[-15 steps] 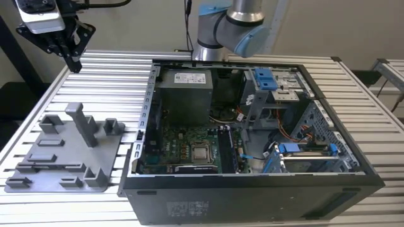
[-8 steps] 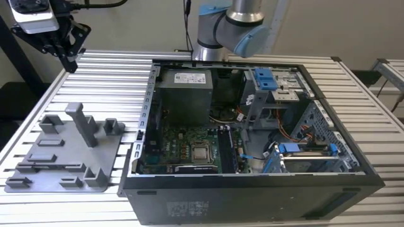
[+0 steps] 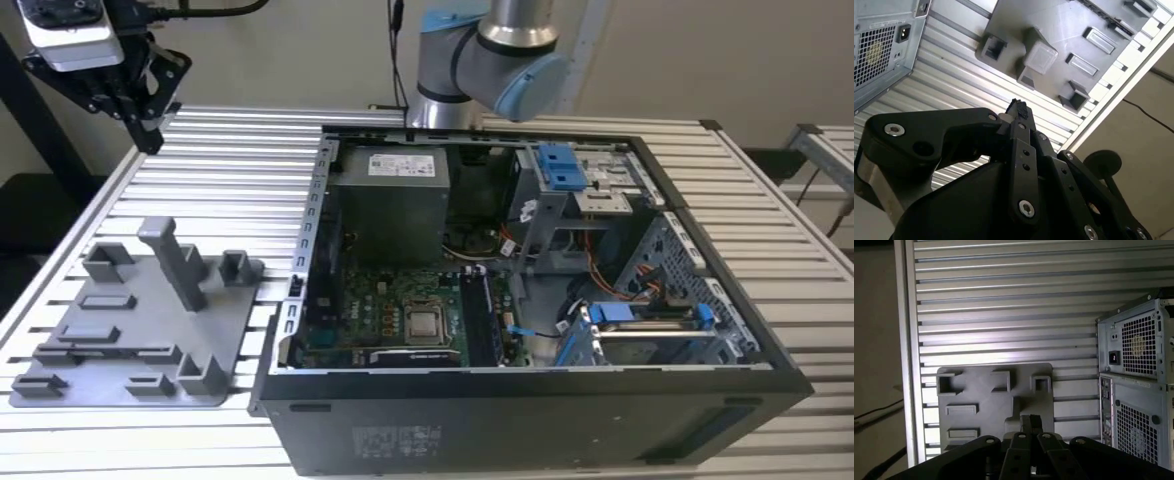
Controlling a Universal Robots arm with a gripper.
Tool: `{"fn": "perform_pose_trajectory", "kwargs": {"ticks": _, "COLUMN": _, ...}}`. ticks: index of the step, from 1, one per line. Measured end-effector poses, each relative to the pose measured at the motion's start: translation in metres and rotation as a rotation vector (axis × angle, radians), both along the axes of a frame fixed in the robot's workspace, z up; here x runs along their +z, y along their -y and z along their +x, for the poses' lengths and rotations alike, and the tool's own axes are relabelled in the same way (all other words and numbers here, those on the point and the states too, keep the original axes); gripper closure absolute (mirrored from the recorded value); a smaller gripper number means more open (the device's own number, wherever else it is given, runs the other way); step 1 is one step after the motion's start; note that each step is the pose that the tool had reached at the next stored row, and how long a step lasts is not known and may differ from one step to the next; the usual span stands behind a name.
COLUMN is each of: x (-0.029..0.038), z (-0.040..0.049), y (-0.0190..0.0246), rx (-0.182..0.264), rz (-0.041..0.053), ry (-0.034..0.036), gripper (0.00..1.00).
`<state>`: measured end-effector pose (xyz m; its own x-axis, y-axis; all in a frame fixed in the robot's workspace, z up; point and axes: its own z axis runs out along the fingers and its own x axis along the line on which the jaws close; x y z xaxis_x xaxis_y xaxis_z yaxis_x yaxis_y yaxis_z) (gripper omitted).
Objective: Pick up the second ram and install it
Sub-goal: 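Reach for the second ram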
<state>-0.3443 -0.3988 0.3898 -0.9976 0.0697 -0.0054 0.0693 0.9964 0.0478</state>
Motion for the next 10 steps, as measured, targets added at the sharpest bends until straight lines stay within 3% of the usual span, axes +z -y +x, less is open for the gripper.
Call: {"fn": "perform_pose_trajectory", "kwargs": {"ticks": 10, "x": -0.0005, "z": -0.0078, "y": 0.0, "rx": 0.0, "rz": 0.0, "ry": -0.0004, "gripper": 0.89}}
